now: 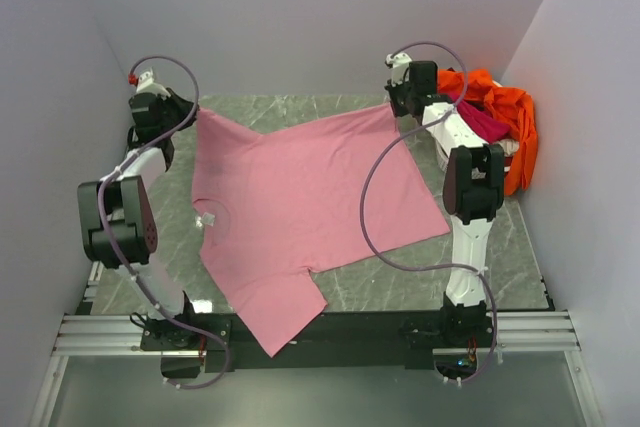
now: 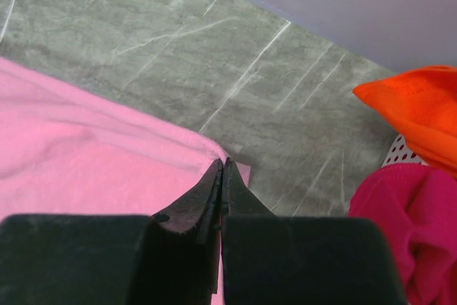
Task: Fold and stack the t-shirts
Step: Fold the tshirt
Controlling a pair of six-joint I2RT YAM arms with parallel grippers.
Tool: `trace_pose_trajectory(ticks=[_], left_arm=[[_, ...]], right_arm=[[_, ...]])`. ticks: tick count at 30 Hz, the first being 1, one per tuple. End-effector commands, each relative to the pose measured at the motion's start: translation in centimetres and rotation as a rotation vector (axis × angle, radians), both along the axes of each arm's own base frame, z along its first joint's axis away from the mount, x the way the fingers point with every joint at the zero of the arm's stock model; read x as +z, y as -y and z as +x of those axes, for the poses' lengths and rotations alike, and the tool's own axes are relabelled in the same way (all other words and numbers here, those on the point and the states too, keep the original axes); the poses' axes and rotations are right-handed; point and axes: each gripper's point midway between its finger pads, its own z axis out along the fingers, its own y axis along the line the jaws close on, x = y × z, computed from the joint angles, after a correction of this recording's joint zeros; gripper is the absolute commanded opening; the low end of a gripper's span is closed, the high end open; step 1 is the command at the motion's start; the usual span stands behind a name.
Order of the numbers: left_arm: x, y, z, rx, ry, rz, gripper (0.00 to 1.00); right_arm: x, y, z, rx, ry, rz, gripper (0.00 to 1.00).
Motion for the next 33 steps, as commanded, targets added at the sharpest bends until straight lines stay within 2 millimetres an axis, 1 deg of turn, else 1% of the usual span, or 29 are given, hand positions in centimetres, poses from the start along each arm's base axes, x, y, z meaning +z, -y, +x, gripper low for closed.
trace_pose_trajectory(ticks=[1, 2, 3, 4, 5, 6, 7, 8, 9, 10, 11, 13, 14, 16, 17, 21, 22, 24, 25, 27, 28, 30, 31, 33], left_arm=[[4.5, 0.8, -2.2, -0.025, 0.106, -0.018, 0.00], [4.0, 1.0, -2.9, -0.025, 0.092, -0.019, 0.00], [5.2, 1.1, -3.7, -0.025, 0.113, -0.020, 0.00], [5.5, 1.2, -4.2, -0.025, 0.118, -0.018, 0.00], [4.9, 1.2, -5.0, -0.020, 0.104, -0.022, 0.00], [6.2, 1.4, -5.8, -0.018, 0.133, -0.026, 0.00], [6.4, 1.5, -6.2, -0.017, 0.139, -0.026, 0.00], [5.8, 1.5, -6.9, -0.014, 0.128, -0.032, 0.00], [6.5, 1.7, -7.5, -0.021, 0.141, -0.037, 0.00], [6.0, 1.9, -8.0, -0.022, 0.130, -0.042, 0.00], [6.7, 2.2, -8.6, -0.028, 0.144, -0.043, 0.00], [6.7, 2.2, -9.4, -0.024, 0.139, -0.048, 0.00], [7.0, 2.3, -10.0, -0.021, 0.148, -0.049, 0.00], [7.3, 2.5, -10.7, -0.025, 0.159, -0.055, 0.00], [7.3, 2.7, -11.3, -0.030, 0.158, -0.059, 0.00], [7.3, 2.9, -12.3, -0.035, 0.153, -0.054, 0.00], [6.9, 2.9, -12.4, -0.033, 0.144, -0.054, 0.00], [6.9, 2.9, -12.7, -0.031, 0.141, -0.056, 0.00], [6.6, 2.9, -12.8, -0.030, 0.135, -0.060, 0.00], [6.6, 3.1, -13.1, -0.031, 0.134, -0.066, 0.00], [6.1, 3.0, -13.3, -0.026, 0.123, -0.069, 0.00], [5.7, 3.0, -13.6, -0.016, 0.115, -0.075, 0.00], [5.0, 3.0, -13.8, -0.012, 0.101, -0.078, 0.00], [4.8, 3.0, -14.1, -0.007, 0.100, -0.093, 0.00]], right_arm=[[5.1, 0.8, 0.0, -0.012, 0.107, 0.036, 0.00], [4.8, 0.9, -0.2, -0.011, 0.099, 0.039, 0.00], [4.9, 1.1, -0.3, -0.014, 0.100, 0.039, 0.00], [4.9, 1.3, -0.5, -0.016, 0.099, 0.038, 0.00], [4.6, 1.4, -0.7, -0.019, 0.092, 0.035, 0.00], [4.5, 1.7, -0.7, -0.026, 0.088, 0.036, 0.00], [4.5, 1.7, -0.8, -0.024, 0.085, 0.036, 0.00], [4.4, 2.0, -0.9, -0.027, 0.084, 0.036, 0.00], [4.5, 2.1, -0.9, -0.032, 0.083, 0.039, 0.00], [4.5, 2.1, -1.0, -0.031, 0.080, 0.039, 0.00], [4.4, 2.2, -1.0, -0.030, 0.077, 0.038, 0.00], [4.5, 2.3, -1.1, -0.034, 0.076, 0.037, 0.00], [4.4, 2.4, -1.1, -0.038, 0.076, 0.036, 0.00], [4.4, 2.6, -1.0, -0.046, 0.076, 0.032, 0.00], [4.1, 2.7, -1.0, -0.049, 0.069, 0.031, 0.00], [3.8, 2.7, -0.9, -0.050, 0.062, 0.035, 0.00], [3.8, 2.7, -0.9, -0.049, 0.060, 0.035, 0.00], [3.7, 2.7, -1.0, -0.050, 0.058, 0.036, 0.00], [3.3, 2.7, -1.1, -0.050, 0.052, 0.036, 0.00], [3.5, 2.9, -1.3, -0.051, 0.057, 0.034, 0.00], [3.2, 2.9, -1.5, -0.049, 0.050, 0.032, 0.00], [3.6, 3.0, -1.8, -0.047, 0.061, 0.031, 0.00], [3.3, 3.0, -2.0, -0.045, 0.054, 0.032, 0.00], [3.3, 3.1, -2.2, -0.041, 0.058, 0.030, 0.00]])
